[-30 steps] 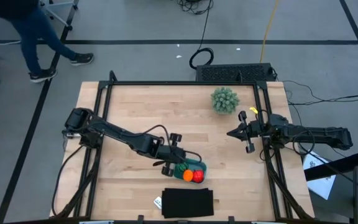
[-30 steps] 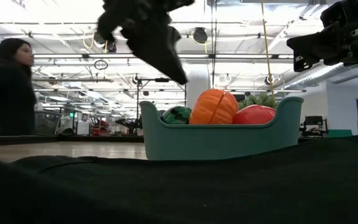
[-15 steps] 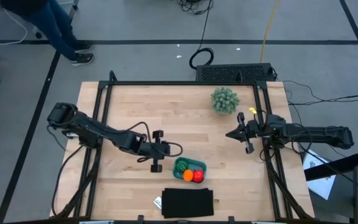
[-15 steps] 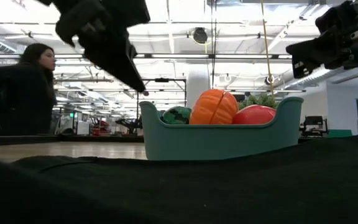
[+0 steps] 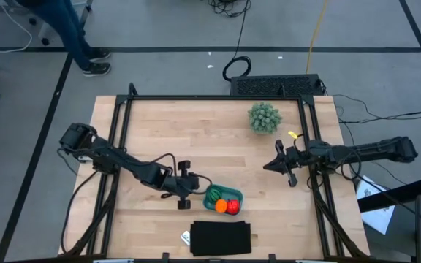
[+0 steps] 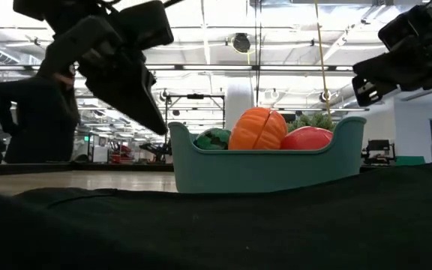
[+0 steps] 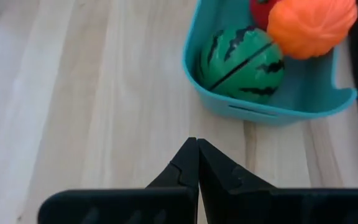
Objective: Pick and placing Produce into tupperware
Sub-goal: Adjust the green bin
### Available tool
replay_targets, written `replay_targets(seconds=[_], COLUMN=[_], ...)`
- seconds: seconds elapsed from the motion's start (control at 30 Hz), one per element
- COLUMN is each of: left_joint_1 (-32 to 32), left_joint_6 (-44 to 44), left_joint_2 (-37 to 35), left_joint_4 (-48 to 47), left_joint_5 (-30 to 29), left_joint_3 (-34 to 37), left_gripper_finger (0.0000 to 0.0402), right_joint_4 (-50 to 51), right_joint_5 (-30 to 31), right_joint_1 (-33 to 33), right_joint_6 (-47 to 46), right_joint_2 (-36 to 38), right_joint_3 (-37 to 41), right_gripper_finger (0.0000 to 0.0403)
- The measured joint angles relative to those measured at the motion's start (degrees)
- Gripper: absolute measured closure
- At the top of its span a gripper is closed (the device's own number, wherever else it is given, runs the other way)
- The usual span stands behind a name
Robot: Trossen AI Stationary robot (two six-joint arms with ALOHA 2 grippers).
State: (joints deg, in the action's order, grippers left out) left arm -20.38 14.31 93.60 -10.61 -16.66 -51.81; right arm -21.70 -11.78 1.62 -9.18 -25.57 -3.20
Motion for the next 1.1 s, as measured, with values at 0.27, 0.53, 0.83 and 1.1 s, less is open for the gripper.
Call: replay_targets(seconds=[0.27,0.53,0.83,1.1], left_joint_1=[0.0,-0.7,-2.2,-3.8], left_joint_6=[0.1,0.1,-0.5,-0.5], left_joint_2=[4.5,4.6,4.6,4.6], left_joint_4=[4.6,7.7,10.5,12.6], left_joint_5=[0.1,2.0,4.4,4.7], left_joint_3=[0.0,0.0,0.0,0.0], left_gripper_finger=[0.0401,0.0401,0.0401,0.0401], right_joint_4=[-1.0,-4.5,-9.4,-9.8], right_joint_5=[4.3,4.4,7.6,7.6], right_joint_1=[6.7,14.4,15.7,15.7], right_joint_6=[-2.5,-3.4,-2.0,-1.7], right_joint_2=[-3.6,-9.9,-14.6,-14.6], right_joint_3=[0.1,0.2,0.3,0.3], right_gripper_finger=[0.0403,0.0403,0.0403,0.0403])
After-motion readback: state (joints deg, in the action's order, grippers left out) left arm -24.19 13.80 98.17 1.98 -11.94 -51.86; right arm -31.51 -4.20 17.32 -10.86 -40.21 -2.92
